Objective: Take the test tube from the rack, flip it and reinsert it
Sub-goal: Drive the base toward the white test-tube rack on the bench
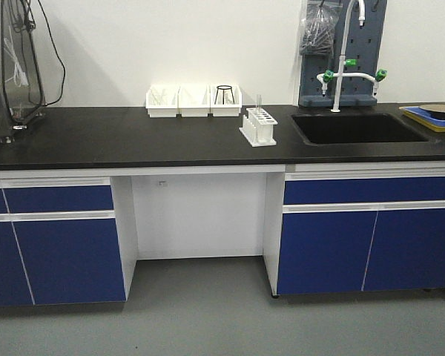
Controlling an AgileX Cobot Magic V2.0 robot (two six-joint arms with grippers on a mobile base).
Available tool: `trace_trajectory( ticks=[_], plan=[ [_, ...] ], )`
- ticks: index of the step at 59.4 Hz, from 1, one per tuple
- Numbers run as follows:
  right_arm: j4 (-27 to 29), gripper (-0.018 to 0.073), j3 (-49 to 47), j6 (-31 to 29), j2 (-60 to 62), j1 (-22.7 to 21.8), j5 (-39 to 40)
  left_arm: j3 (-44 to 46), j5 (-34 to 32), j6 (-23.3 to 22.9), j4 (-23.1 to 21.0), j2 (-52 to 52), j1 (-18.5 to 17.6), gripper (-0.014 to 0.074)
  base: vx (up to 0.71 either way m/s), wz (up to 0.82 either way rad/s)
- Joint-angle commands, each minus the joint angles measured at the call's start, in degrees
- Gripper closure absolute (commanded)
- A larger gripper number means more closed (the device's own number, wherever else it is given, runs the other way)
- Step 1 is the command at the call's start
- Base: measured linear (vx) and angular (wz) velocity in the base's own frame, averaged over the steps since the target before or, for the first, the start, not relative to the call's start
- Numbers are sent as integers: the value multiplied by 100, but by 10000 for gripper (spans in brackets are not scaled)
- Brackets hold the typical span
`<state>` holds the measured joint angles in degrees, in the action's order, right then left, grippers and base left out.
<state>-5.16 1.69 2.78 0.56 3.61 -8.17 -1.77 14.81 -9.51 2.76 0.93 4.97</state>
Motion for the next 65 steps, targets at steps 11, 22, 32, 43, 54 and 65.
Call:
trace_trajectory(
  ticks=[11, 22, 32, 43, 54, 65],
  plan=[
    [-26, 568, 9, -18, 62, -23, 467, -12, -451, -3, -26, 65, -39, 603, 0, 0],
    [-26, 568, 9, -18, 62, -23, 467, -12, -451, -3, -26, 65, -39, 603, 0, 0],
    [-26, 568, 9, -18, 62, -23, 467, -12, -451, -3, -26, 65, -39, 603, 0, 0],
    [-26, 568, 9, -18, 62, -23, 467, -12, -451, -3, -26, 65, -39, 603, 1, -2],
    [-26, 568, 9, -18, 62, -23, 467, -12, -451, -3, -26, 65, -39, 603, 7, -4],
    [-26, 568, 9, -18, 62, -23, 467, -12, -451, -3, -26, 65, -39, 603, 17, -1]
  ],
)
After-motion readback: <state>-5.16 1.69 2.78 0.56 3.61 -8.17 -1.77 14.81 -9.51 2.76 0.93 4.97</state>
